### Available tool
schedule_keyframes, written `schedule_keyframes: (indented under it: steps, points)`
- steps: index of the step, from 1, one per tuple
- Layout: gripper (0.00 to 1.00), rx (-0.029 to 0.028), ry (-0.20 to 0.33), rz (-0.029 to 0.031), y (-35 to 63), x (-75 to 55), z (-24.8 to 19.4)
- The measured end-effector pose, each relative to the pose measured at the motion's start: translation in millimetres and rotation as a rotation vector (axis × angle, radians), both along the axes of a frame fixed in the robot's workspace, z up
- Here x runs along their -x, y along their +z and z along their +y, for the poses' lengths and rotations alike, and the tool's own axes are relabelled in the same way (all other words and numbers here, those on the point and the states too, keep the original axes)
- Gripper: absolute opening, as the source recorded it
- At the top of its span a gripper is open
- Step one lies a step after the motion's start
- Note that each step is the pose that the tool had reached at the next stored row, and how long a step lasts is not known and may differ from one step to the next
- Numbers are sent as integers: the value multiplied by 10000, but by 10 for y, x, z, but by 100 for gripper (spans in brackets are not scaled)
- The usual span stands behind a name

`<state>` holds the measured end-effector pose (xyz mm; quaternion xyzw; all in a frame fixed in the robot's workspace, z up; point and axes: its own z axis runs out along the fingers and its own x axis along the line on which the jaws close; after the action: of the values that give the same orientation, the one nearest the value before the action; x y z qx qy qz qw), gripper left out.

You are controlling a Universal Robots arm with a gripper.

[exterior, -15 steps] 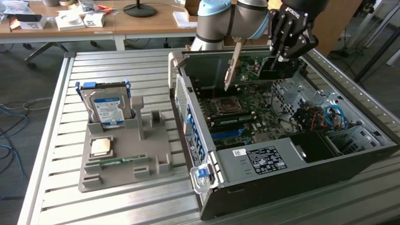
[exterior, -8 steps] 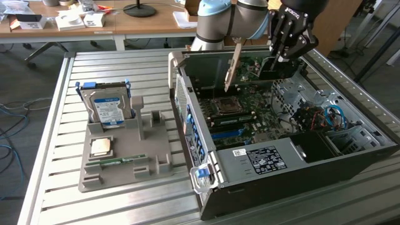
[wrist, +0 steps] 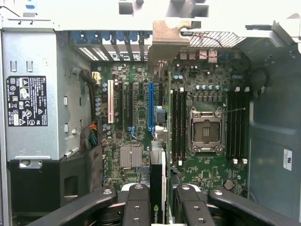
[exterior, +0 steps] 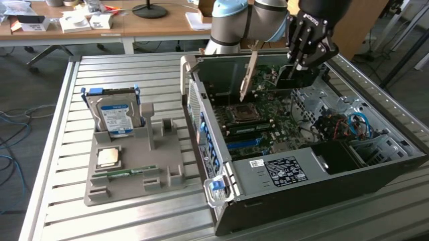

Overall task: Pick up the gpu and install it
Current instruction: 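Insert the gpu into the slot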

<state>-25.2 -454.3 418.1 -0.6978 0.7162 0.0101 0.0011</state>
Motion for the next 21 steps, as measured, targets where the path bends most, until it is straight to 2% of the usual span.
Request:
schedule_keyframes:
  steps: [4,12,21]
  points:
    - [26,1,39,0,-63,7,0]
    - [26,-4,43,-2,-78,8,0]
    - [26,-7,43,-8,-235,17,0]
